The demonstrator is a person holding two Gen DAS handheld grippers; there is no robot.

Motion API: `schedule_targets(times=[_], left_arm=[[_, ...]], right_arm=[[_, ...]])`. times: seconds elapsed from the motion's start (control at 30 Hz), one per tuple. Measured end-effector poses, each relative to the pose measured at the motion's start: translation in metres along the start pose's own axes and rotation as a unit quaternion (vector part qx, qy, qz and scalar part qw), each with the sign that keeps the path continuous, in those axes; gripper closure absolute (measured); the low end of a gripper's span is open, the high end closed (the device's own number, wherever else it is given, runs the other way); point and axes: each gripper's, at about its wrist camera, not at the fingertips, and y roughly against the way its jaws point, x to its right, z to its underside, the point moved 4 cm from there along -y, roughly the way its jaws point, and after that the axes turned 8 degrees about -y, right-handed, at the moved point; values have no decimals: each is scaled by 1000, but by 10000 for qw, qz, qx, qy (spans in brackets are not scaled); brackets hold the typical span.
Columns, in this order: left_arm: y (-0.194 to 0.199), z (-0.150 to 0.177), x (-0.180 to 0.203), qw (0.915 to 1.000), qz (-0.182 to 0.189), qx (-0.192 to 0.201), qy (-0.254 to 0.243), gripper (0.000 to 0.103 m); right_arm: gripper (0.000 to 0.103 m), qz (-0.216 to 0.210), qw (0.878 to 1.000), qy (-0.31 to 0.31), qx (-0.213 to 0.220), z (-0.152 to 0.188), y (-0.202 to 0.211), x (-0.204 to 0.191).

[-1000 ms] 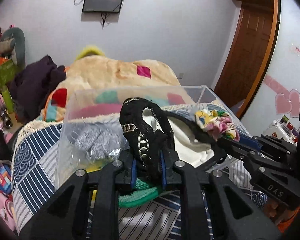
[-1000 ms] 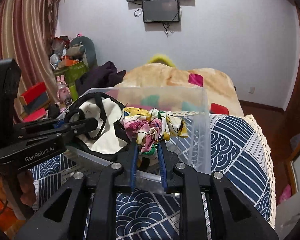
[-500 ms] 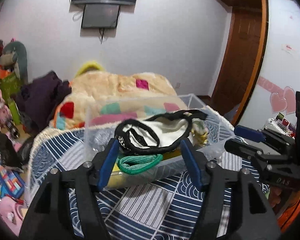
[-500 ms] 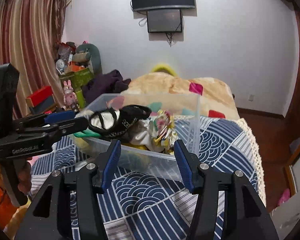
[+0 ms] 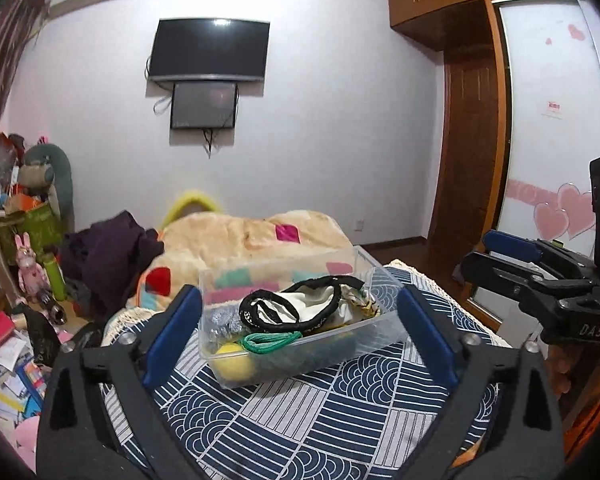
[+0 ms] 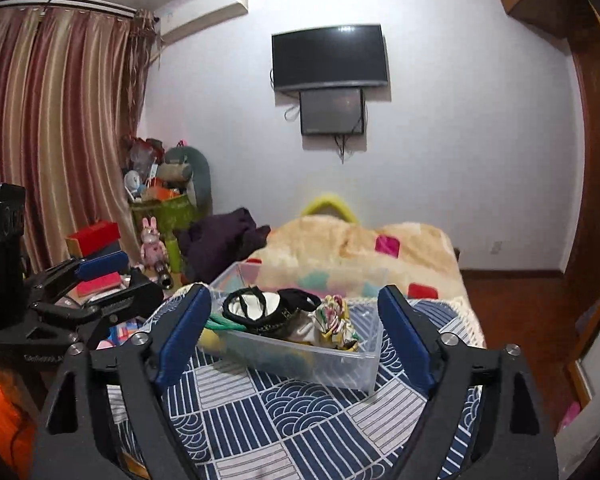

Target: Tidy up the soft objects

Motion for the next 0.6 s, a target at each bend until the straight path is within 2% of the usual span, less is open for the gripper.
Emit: schedule_targets(times=[0.03, 0.1, 0.17, 0.3, 0.6], left_arm=[[3, 0, 1, 10000, 11, 47, -8, 1], [6, 1, 3, 9999, 29, 99, 1, 0], [12, 2, 4, 9999, -18, 169, 9, 0], [18, 7, 4, 9996, -32, 262, 99, 0], [18, 18, 7, 9995, -14, 285, 95, 0]], right_arm=[[14, 3, 10000, -1, 42, 0, 3, -2], [3, -6, 9999, -51, 106, 1, 5, -3], [1, 11, 9997, -96, 231, 1, 7, -3], [0, 57, 9994, -71, 348, 4, 9, -5], [0, 127, 9996, -22, 262, 17, -1, -1]])
